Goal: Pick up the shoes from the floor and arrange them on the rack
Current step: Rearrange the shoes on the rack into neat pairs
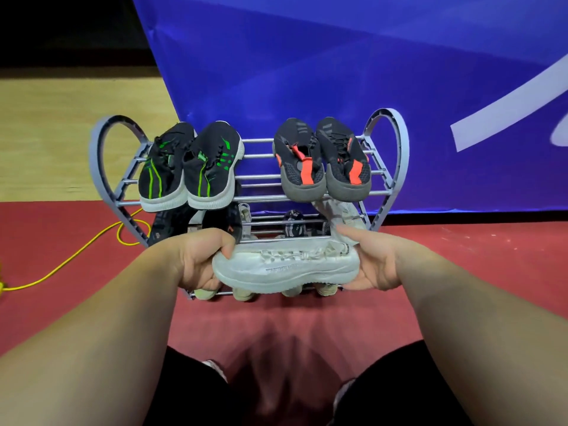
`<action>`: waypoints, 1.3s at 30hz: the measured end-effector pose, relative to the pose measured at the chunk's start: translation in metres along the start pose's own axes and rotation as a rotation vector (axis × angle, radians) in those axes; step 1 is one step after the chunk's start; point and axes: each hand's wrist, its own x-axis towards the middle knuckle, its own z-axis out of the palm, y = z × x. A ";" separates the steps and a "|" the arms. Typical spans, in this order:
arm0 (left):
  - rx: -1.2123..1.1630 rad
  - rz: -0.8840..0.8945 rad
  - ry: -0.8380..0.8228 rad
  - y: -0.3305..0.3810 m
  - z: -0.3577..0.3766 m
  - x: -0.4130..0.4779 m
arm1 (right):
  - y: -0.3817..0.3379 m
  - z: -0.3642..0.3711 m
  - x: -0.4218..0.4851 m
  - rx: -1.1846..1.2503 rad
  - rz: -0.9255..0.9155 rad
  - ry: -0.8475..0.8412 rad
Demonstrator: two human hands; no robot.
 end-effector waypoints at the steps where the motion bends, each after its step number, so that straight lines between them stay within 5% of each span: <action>1: -0.047 0.001 0.033 0.002 0.002 0.000 | 0.002 0.001 -0.003 -0.034 0.006 -0.018; 6: -0.419 0.178 0.223 0.010 0.010 0.021 | 0.011 0.002 -0.020 -0.189 0.049 -0.151; 13: -0.680 0.340 0.094 0.028 0.056 0.043 | 0.010 0.009 -0.005 0.015 -0.033 -0.091; 21: -0.441 0.319 0.045 0.039 0.083 0.092 | -0.006 0.032 0.046 0.370 -0.114 -0.060; 25: -0.302 0.391 0.152 0.046 0.086 0.103 | -0.016 0.046 0.069 0.434 -0.129 -0.071; 31: 0.037 0.410 0.251 0.033 0.077 0.120 | -0.015 0.056 0.074 0.163 0.004 -0.044; 35: 0.037 0.391 0.298 0.031 0.077 0.123 | -0.001 0.037 0.067 -0.051 0.151 0.072; 39: -0.017 0.393 0.298 0.030 0.078 0.130 | 0.012 0.001 0.058 0.024 0.193 0.163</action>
